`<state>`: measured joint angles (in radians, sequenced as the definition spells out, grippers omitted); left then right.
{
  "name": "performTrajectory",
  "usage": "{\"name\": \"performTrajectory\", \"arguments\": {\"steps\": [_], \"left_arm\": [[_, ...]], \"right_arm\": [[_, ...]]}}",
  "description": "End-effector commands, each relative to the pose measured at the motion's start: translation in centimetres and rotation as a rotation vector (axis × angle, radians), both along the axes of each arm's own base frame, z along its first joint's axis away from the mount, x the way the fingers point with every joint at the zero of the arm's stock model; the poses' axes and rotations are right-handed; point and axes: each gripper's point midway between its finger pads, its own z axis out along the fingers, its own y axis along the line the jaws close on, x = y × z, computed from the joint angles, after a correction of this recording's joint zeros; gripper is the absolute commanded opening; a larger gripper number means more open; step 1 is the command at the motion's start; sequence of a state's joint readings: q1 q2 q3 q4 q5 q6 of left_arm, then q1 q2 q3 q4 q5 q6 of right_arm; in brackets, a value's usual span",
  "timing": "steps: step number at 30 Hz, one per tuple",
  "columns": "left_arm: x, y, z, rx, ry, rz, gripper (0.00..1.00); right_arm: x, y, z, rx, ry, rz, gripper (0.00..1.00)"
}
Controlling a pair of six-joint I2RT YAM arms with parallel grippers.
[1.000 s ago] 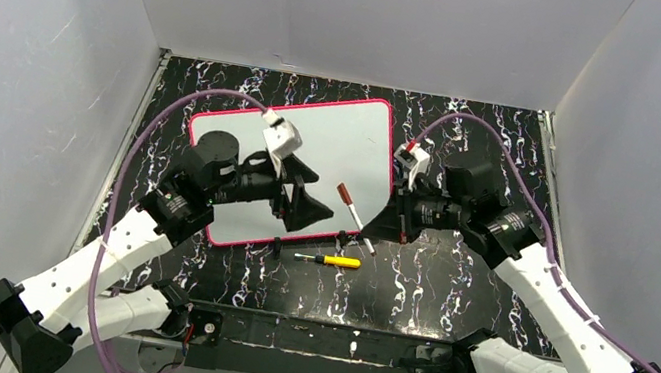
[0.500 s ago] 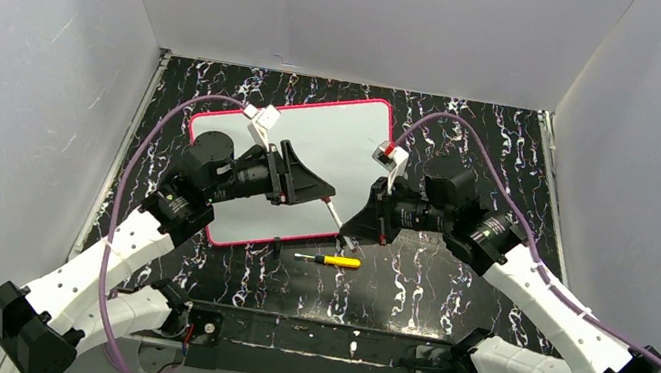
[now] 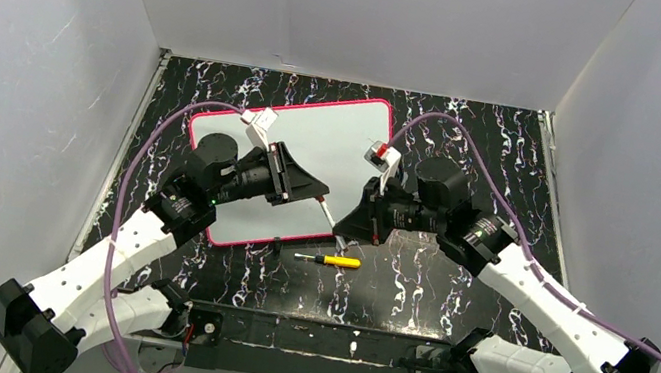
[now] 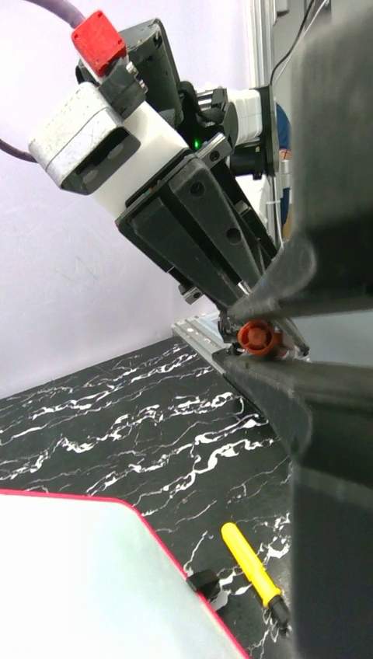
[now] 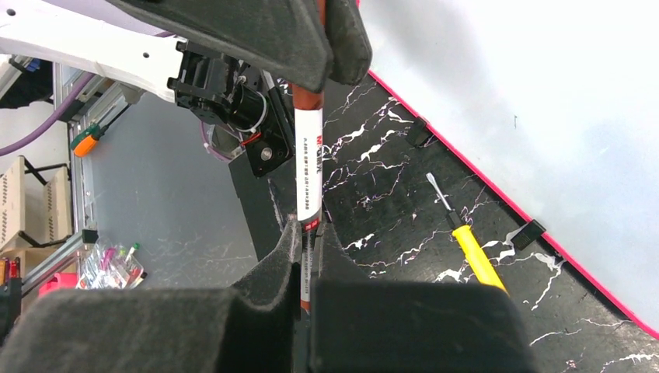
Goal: Write a sentence on the whiteboard
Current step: Open the pen cap.
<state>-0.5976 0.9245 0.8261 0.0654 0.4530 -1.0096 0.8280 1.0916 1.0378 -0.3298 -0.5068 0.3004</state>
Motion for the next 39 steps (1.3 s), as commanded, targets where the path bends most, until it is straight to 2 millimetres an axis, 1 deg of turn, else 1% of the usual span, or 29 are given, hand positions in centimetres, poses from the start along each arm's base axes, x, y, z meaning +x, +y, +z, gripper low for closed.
{"name": "performTrajectory", "arguments": {"steps": [1, 2, 3, 4, 5, 6, 7, 8, 9, 11, 12, 15, 16, 21, 24, 27, 30, 33, 36, 39], "left_arm": [[0.0, 0.2, -0.3, 0.006, 0.0, 0.012, 0.1], [0.1, 0.4, -0.2, 0.004, -0.005, 0.022, 0.03], [0.1, 0.5, -0.1, 0.003, -0.012, 0.031, 0.0], [0.1, 0.6, 0.0, 0.002, -0.018, 0.037, 0.0], [0.1, 0.6, 0.1, 0.001, -0.022, 0.036, 0.0], [0.0, 0.6, 0.2, -0.001, -0.021, 0.034, 0.0], [-0.1, 0.6, 0.2, -0.005, -0.018, 0.031, 0.0], [-0.2, 0.5, 0.2, -0.009, -0.013, 0.025, 0.0], [-0.3, 0.5, 0.3, -0.016, -0.01, 0.021, 0.0], [-0.4, 0.5, 0.3, -0.02, -0.009, 0.018, 0.0], [-0.4, 0.6, 0.4, -0.022, -0.013, 0.019, 0.0], [-0.5, 0.7, 0.4, -0.024, -0.014, 0.027, 0.0], [-0.5, 0.7, 0.4, -0.025, -0.013, 0.026, 0.0], [-0.4, 0.7, 0.1, -0.033, 0.004, 0.032, 0.0], [-0.4, 0.9, 0.4, -0.039, -0.005, 0.04, 0.0], [-0.3, 1.1, 0.8, -0.046, -0.017, 0.048, 0.0], [0.0, 1.5, 1.3, -0.054, -0.037, 0.065, 0.0], [0.7, 2.6, 2.1, -0.067, -0.066, 0.11, 0.0], [1.7, 4.3, 3.4, -0.076, -0.115, 0.173, 0.0], [2.8, 6.7, 4.7, -0.076, -0.164, 0.278, 0.0]], "right_arm": [[0.3, 0.7, 1.0, 0.043, -0.043, 0.003, 0.01], [0.4, 0.7, 0.9, 0.042, -0.041, -0.001, 0.03], [0.5, 0.8, 0.9, 0.049, -0.039, -0.006, 0.14], [0.5, 0.9, 1.1, 0.066, -0.041, -0.012, 0.31], [0.6, 1.0, 1.2, 0.09, -0.037, -0.019, 0.45], [0.6, 1.3, 1.6, 0.131, -0.036, -0.027, 0.55], [0.6, 1.6, 2.0, 0.175, -0.033, -0.028, 0.61], [0.5, 1.8, 2.3, 0.213, -0.025, -0.03, 0.65], [0.5, 2.0, 2.6, 0.246, -0.022, -0.031, 0.67], [0.5, 2.4, 2.6, 0.275, -0.005, -0.03, 0.66], [0.6, 2.5, 2.6, 0.282, 0.003, -0.031, 0.62], [0.7, 2.9, 2.7, 0.302, 0.024, -0.03, 0.41], [0.7, 3.1, 2.8, 0.311, 0.032, -0.029, 0.37], [0.3, 3.2, 3.8, 0.383, 0.047, -0.022, 0.27], [0.3, 3.1, 3.6, 0.384, 0.06, -0.025, 0.14], [0.2, 3.1, 2.9, 0.371, 0.081, -0.026, 0.01], [-0.2, 3.0, 2.2, 0.358, 0.107, -0.021, 0.01], [-0.7, 2.7, 0.9, 0.323, 0.137, -0.012, 0.01], [-1.5, 2.3, -1.0, 0.261, 0.173, 0.007, 0.01], [-2.7, 1.7, -2.7, 0.195, 0.205, 0.03, 0.01]]}}
